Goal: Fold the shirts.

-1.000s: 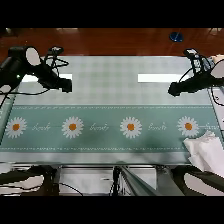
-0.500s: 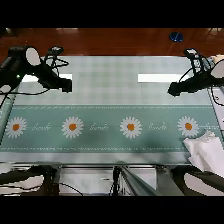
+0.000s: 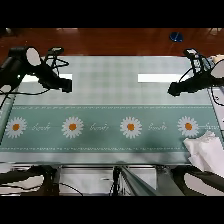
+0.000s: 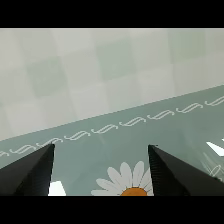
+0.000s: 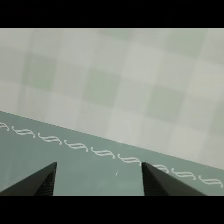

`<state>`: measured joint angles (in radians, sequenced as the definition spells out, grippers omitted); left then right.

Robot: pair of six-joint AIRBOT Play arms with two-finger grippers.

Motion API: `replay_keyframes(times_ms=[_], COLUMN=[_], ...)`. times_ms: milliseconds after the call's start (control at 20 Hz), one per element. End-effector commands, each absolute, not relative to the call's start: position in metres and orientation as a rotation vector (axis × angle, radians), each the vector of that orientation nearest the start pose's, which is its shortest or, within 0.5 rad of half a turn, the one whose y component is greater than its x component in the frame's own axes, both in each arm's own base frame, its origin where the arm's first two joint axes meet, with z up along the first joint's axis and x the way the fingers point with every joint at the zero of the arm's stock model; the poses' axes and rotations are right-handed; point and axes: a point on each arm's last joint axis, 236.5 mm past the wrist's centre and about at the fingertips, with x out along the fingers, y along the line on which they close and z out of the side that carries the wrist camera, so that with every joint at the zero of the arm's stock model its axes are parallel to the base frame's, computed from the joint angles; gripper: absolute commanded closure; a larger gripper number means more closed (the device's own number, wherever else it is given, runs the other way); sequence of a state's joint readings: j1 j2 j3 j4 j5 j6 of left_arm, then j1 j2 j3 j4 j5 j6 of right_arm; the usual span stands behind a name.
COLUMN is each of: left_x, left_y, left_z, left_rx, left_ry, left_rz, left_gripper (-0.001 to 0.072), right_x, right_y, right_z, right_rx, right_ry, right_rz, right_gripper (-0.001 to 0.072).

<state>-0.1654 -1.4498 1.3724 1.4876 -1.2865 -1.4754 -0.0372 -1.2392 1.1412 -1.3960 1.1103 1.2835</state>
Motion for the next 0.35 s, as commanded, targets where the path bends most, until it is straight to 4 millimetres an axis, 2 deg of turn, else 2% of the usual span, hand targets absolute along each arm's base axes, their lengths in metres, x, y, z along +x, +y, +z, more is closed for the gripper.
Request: replay_keyframes(times_ms=[0, 300], left_x=[0.4002, 0.4001], left_y=[-0.0856, -0.0857], left_z=[0.0048, -0.0021], left_rx=[0.118, 0.119], left_ry=[1.364, 1.381], left_rz=[-0.254, -0.254], left_gripper=[-0.0009, -0.0009], right_x=[0.3889, 0.3890], right_y=[0.0226, 0.0225], right_z=[0.0238, 0.0239], right_rx=[-0.066, -0.067], right_ry=[1.178, 1.178], right_rz=[0.229, 0.229], right_gripper=[0.0103, 0.0103])
